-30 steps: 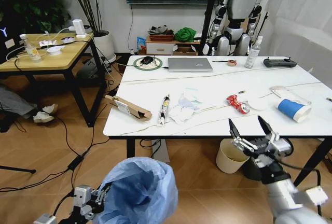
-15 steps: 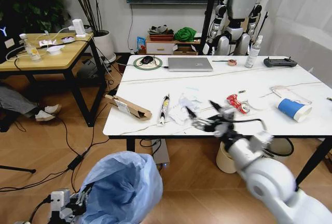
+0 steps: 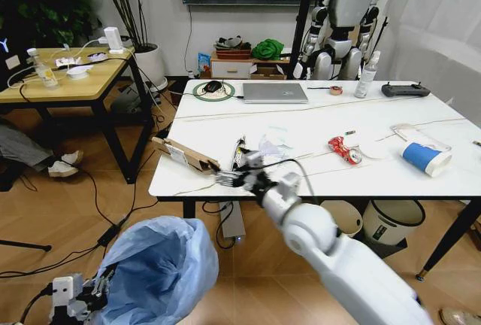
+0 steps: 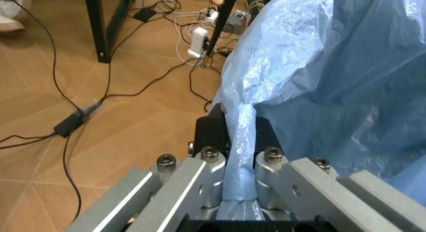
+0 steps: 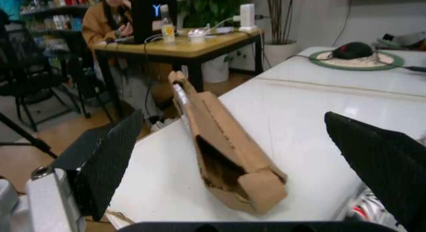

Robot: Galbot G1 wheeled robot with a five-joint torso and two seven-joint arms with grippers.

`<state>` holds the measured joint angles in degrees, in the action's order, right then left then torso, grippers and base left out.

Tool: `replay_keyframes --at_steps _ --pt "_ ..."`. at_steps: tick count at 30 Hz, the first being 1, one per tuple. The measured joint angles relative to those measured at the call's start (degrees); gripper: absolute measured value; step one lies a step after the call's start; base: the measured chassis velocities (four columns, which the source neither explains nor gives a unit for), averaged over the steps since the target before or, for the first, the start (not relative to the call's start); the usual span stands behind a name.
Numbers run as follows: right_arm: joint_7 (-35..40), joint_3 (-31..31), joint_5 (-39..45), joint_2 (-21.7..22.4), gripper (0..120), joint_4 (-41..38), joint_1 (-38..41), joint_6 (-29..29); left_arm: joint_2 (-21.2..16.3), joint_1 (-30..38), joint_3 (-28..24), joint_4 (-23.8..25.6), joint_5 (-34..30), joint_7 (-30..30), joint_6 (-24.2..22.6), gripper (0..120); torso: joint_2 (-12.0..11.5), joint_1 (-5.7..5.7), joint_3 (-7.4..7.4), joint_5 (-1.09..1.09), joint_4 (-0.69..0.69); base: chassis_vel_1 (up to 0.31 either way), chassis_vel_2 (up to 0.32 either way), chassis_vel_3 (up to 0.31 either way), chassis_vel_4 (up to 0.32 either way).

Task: Pick up the trash bin and place the trash from the table into it.

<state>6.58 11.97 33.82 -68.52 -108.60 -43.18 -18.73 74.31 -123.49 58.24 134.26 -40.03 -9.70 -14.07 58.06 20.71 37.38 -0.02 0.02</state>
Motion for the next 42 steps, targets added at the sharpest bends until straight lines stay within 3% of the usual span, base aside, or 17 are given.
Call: replay_keyframes --at_steps 17,33,35,42 --pt "-2.18 4.12 -1.84 -4.83 97 6.86 5.00 0.35 1.45 0.06 -0.25 0.85 0.02 -0.03 -0.21 0 -0.06 -0.03 -0.04 0.02 -0.01 0.000 0.000 0.000 0.000" --pt "-3.24 5.01 -3.91 -6.58 38 11.19 5.42 1.27 0.41 0.48 -0.13 0.64 -0.91 0.08 -0.40 0 -0.09 -0.04 -0.05 0.02 -0.02 0.000 0.000 0.000 0.000" --pt "-3.25 5.03 -3.93 -6.58 36 11.22 5.43 1.27 0.38 0.50 -0.13 0.62 -0.94 0.09 -0.40 0 -0.09 -0.04 -0.06 0.02 -0.02 0.000 0.000 0.000 0.000" --pt "-3.70 5.40 -4.76 -6.47 4 11.88 5.14 1.51 -0.31 1.04 -0.13 0.09 -1.30 0.15 -0.61 0 -0.10 -0.05 -0.06 0.02 -0.02 0.000 0.000 0.000 0.000"
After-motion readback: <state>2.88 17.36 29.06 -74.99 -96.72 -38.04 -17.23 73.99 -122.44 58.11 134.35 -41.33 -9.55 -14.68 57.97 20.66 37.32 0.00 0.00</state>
